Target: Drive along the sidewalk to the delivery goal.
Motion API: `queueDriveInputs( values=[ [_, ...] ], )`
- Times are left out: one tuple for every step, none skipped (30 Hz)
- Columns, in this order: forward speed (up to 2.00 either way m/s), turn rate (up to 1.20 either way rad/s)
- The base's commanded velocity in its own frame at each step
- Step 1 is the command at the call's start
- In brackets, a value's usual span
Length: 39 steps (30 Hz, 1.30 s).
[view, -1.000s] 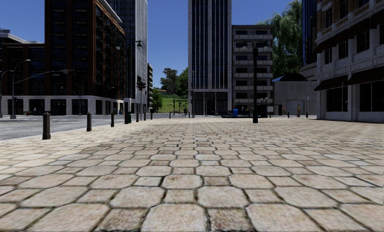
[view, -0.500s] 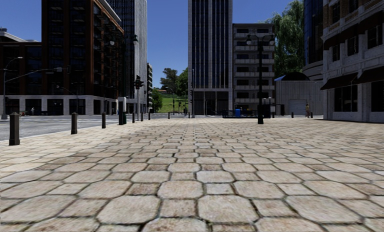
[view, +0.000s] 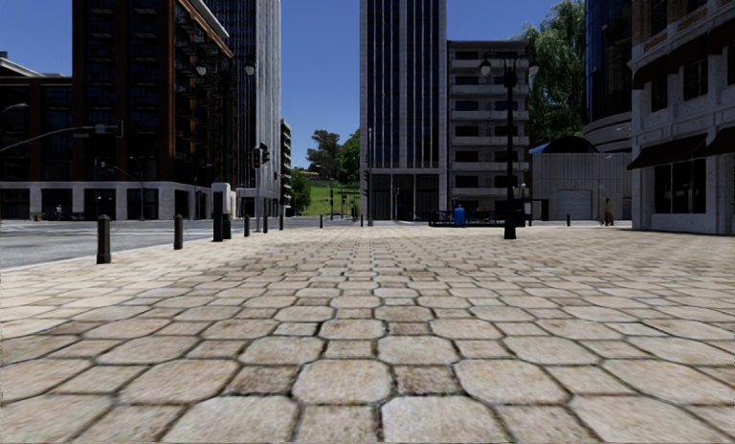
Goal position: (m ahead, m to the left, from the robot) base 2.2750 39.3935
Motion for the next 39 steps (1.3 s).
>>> queueDriveInputs(
  values=[
    [1.93,0.00],
    [1.93,0.00],
    [1.95,0.00],
    [1.96,0.00],
    [1.96,0.00],
    [1.98,0.00],
    [1.98,0.00],
    [1.99,0.00],
    [1.99,0.00],
    [2.00,0.00],
    [2.00,0.00],
    [2.00,0.00],
    [2.00,0.00],
    [2.00,0.00],
    [2.00,0.00],
    [2.00,0.00],
    [2.00,0.00],
    [2.00,0.00],
    [2.00,0.00],
    [2.00,0.00],
    [2.00,0.00],
    [2.00,0.00],
    [2.00,0.00],
    [2.00,0.00],
    [2.00,0.00],
    [2.00,0.00],
    [2.00,0.00],
    [2.00,0.00],
    [2.00,0.00],
    [2.00,0.00],
    [2.00,0.00],
    [1.99,0.00],
    [1.99,0.00],
    [1.99,0.00],
    [1.99,0.00],
    [1.99,0.00],
    [1.99,0.00],
    [1.99,0.00],
    [1.99,0.00]
  ],
)
